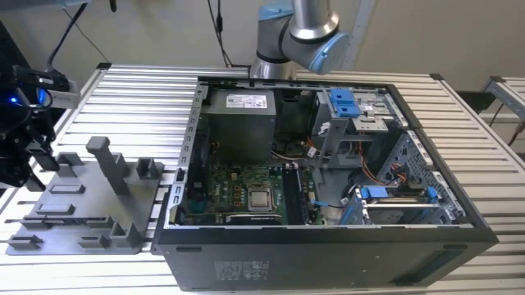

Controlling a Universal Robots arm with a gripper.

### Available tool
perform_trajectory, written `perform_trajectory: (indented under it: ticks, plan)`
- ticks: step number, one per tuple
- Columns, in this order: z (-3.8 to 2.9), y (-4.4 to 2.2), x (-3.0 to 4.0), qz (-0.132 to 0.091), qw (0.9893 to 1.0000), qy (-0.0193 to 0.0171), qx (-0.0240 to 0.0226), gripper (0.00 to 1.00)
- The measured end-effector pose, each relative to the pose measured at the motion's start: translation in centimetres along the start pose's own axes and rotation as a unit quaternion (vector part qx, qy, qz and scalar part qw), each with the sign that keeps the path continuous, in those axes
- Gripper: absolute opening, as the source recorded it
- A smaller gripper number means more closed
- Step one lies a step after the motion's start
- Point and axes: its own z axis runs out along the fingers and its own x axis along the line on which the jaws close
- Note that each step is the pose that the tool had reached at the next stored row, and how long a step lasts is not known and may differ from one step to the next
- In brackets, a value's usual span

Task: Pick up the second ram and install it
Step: 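Pick up the second ram and move it above second insertion slot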

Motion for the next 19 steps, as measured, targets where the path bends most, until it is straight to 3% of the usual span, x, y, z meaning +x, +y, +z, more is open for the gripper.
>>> perform_trajectory:
  ticks: [19]
  plan:
    - [2.86,0.07,0.30,-0.005,1.0000,0.0001,0.0002,0.48]
